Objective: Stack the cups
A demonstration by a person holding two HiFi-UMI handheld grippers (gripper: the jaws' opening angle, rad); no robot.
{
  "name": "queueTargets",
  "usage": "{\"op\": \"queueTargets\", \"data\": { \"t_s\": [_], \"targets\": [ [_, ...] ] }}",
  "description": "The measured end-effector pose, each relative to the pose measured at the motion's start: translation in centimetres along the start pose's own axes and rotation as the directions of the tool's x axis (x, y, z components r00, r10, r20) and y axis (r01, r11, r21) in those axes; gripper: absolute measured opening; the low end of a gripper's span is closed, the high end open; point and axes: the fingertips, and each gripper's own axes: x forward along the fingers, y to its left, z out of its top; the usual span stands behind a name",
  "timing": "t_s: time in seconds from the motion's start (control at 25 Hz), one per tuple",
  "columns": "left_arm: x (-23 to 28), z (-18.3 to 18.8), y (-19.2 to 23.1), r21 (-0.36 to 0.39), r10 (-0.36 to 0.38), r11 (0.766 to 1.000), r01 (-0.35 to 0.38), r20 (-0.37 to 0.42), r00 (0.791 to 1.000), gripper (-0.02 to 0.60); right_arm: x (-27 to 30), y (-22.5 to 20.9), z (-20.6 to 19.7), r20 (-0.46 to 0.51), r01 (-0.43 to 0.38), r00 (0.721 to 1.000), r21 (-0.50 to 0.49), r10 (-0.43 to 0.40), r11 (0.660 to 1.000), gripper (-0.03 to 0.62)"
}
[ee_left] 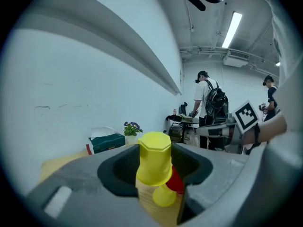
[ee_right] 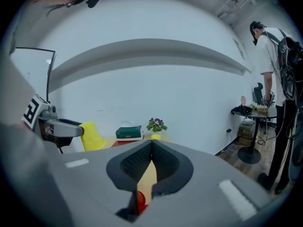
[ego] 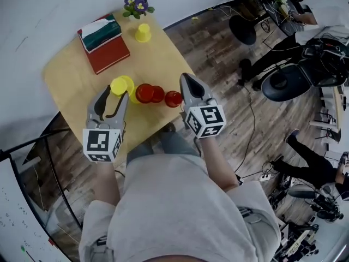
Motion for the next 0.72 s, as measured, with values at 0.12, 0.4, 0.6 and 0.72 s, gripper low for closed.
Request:
{"op": "queueTargets", "data": {
  "t_s": [0.12, 0.4, 0.6, 0.72],
  "targets": [
    [-0.6, 1.1, -1.9, 0.002, 0.024, 1.0, -0.024, 0.013, 1.0, 0.218, -0.3, -0.6, 0.5, 0.008, -0.039, 0.999, -0.004, 0.039, 0.999, 0.002],
    [-1.0, 2.6, -7.2, -0.003, 0.026, 1.0, -0.025, 0.041, 0.999, 0.218, -1.1, -1.8, 0.9, 0.017, -0.111, 0.994, -0.009, 0.111, 0.994, 0.002],
    [0.0, 2.2, -11.2, -0.008, -0.006, 1.0, 0.006, 0.037, 0.999, 0.218, -2.0, -2.9, 0.7, 0.017, -0.139, 0.99, -0.018, 0.139, 0.99, 0.002],
    [1.1, 1.2, -13.0, -0.007, -0.023, 1.0, 0.023, 0.023, 0.999, 0.218, -2.4, -3.4, 0.6, 0.011, -0.152, 0.988, -0.024, 0.152, 0.988, 0.002]
  ]
}}
